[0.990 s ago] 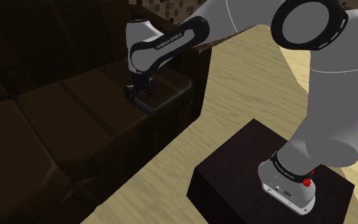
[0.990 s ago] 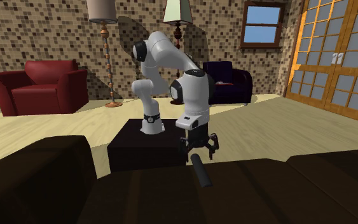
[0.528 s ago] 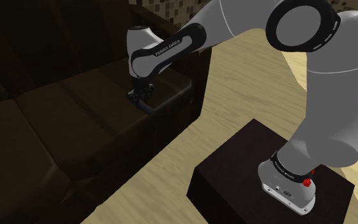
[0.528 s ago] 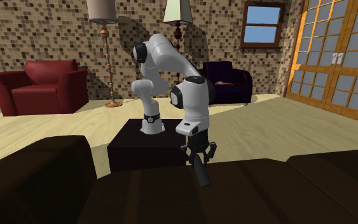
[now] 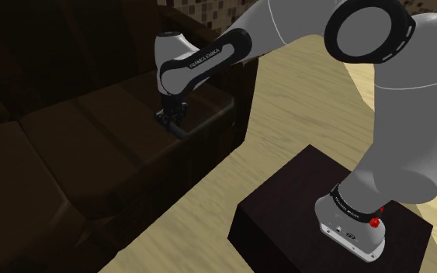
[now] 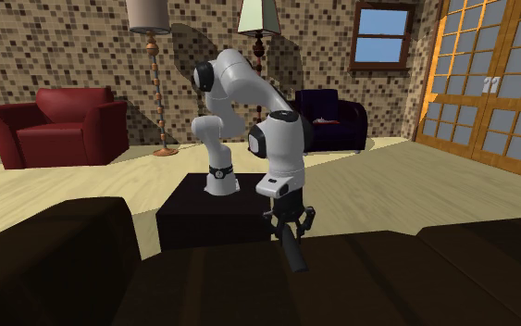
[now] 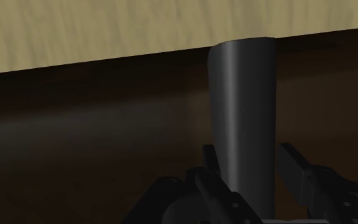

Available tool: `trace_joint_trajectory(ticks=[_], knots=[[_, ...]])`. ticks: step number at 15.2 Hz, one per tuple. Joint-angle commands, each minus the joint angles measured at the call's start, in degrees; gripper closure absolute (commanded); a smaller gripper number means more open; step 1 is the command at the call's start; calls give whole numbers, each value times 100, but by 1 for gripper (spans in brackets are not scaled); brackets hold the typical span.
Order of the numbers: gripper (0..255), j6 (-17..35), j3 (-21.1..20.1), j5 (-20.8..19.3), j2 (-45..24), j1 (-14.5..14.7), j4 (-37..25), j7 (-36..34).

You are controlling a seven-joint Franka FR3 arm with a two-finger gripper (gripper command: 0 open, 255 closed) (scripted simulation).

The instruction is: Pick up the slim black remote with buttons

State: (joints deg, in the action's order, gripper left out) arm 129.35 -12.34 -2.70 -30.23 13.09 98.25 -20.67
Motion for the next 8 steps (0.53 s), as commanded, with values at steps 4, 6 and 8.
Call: trace_joint_trajectory(ticks=[4, 6, 8], knots=[[255, -233, -24, 37, 153, -17, -65, 12], [255, -353, -34, 53, 231, -24, -109, 15], [255, -475, -43, 68, 304, -31, -158, 18]])
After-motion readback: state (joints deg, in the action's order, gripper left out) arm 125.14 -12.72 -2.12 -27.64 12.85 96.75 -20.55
